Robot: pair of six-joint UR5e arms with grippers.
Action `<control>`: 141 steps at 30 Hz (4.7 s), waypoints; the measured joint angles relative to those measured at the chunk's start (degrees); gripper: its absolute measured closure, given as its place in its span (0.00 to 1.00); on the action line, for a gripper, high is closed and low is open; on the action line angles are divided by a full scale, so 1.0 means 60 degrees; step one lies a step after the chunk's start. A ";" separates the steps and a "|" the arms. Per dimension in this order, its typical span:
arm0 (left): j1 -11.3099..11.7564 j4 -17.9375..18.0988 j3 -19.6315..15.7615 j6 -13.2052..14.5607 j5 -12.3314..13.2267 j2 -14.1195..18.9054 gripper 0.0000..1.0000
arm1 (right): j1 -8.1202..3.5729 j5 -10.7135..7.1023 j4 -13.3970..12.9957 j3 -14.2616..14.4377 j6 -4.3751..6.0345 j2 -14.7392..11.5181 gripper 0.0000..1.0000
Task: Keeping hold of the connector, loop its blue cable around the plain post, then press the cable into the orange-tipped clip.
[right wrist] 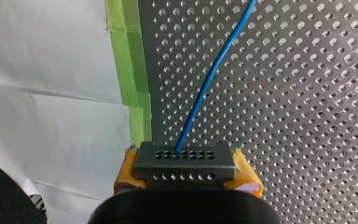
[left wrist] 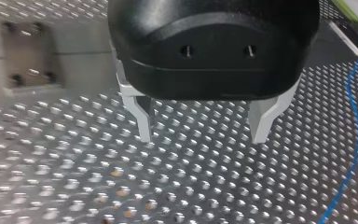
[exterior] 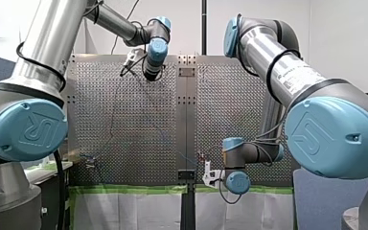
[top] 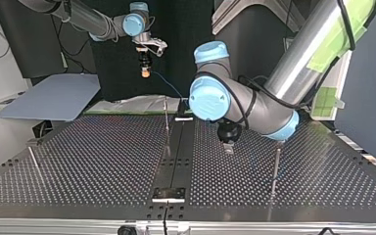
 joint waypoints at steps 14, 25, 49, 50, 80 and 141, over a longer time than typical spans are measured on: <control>0.0427 0.0463 0.0073 0.1247 -0.0364 -0.0843 0.00 | 0.0041 0.0000 -0.0008 0.0003 -0.0004 -0.0002 1.00; 0.0855 0.0569 0.0096 0.1456 -0.0522 -0.0950 0.00 | 0.0083 0.0000 -0.0043 0.0002 -0.0018 -0.0002 1.00; 0.0947 0.1138 0.0112 0.1427 -0.0790 -0.1951 0.00 | 0.0121 0.0000 -0.0073 0.0003 -0.0019 -0.0005 1.00; 0.0957 0.1178 0.0112 0.1428 -0.0798 -0.2032 0.00 | 0.0121 0.0000 -0.0071 0.0005 -0.0018 -0.0006 1.00; 0.0874 0.1977 0.0111 0.0901 -0.0168 -0.3795 0.00 | 0.0162 0.0000 -0.0070 -0.0038 -0.0065 -0.0006 1.00; -0.1710 0.2846 0.0000 -0.2089 0.3645 -0.6447 0.00 | 0.0520 -0.0003 0.0531 -0.0251 -0.0200 -0.0538 1.00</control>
